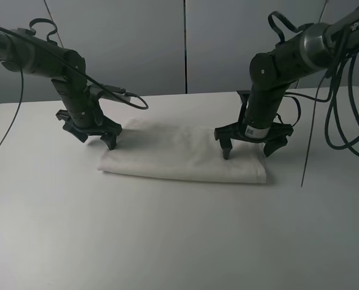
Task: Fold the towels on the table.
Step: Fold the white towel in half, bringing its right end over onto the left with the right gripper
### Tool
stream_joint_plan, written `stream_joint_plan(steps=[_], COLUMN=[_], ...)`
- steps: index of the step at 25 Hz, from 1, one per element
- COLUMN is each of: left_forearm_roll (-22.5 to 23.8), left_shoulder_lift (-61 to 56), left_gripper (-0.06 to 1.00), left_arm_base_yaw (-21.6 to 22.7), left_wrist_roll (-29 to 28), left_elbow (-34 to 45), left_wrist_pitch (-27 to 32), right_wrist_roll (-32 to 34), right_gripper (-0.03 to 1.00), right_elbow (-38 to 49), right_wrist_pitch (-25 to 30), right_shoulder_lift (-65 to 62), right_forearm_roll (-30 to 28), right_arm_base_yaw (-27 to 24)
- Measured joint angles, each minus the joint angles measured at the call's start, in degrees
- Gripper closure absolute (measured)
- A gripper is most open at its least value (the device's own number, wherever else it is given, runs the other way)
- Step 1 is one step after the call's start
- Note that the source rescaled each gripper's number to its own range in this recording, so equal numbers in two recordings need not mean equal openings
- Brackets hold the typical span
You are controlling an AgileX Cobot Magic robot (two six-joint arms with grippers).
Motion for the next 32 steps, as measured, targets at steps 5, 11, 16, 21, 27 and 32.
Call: stream_joint_plan(steps=[5, 11, 16, 21, 27, 32], left_forearm_roll=[0.0, 0.0, -0.3, -0.3, -0.3, -0.5], left_shoulder_lift=[0.0, 0.0, 0.0, 0.0, 0.0, 0.0], left_gripper=[-0.05, -0.05, -0.05, -0.05, -0.05, -0.06], left_arm_base_yaw=[0.0, 0.0, 0.0, 0.0, 0.0, 0.0], left_wrist_roll=[0.5, 0.5, 0.5, 0.5, 0.5, 0.5], left_elbow=[0.0, -0.1, -0.1, -0.1, -0.1, -0.1], left_wrist_pitch=[0.1, 0.2, 0.2, 0.4, 0.5, 0.7], right_wrist_roll=[-1.1, -1.2, -2.3, -3.3, -5.2, -7.8], right_gripper=[-0.03, 0.24, 0.92, 0.94, 0.94, 0.94], right_elbow=[-0.2, -0.3, -0.5, -0.5, -0.6, -0.4], right_wrist_pitch=[0.0, -0.4, -1.0, -1.0, -0.6, 2.2], right_shoulder_lift=[0.1, 0.2, 0.2, 0.2, 0.2, -1.9], right_forearm_roll=[0.2, 2.2, 4.5, 4.5, 4.7, 6.3], right_arm_base_yaw=[0.0, 0.0, 0.5, 0.5, 0.5, 0.5])
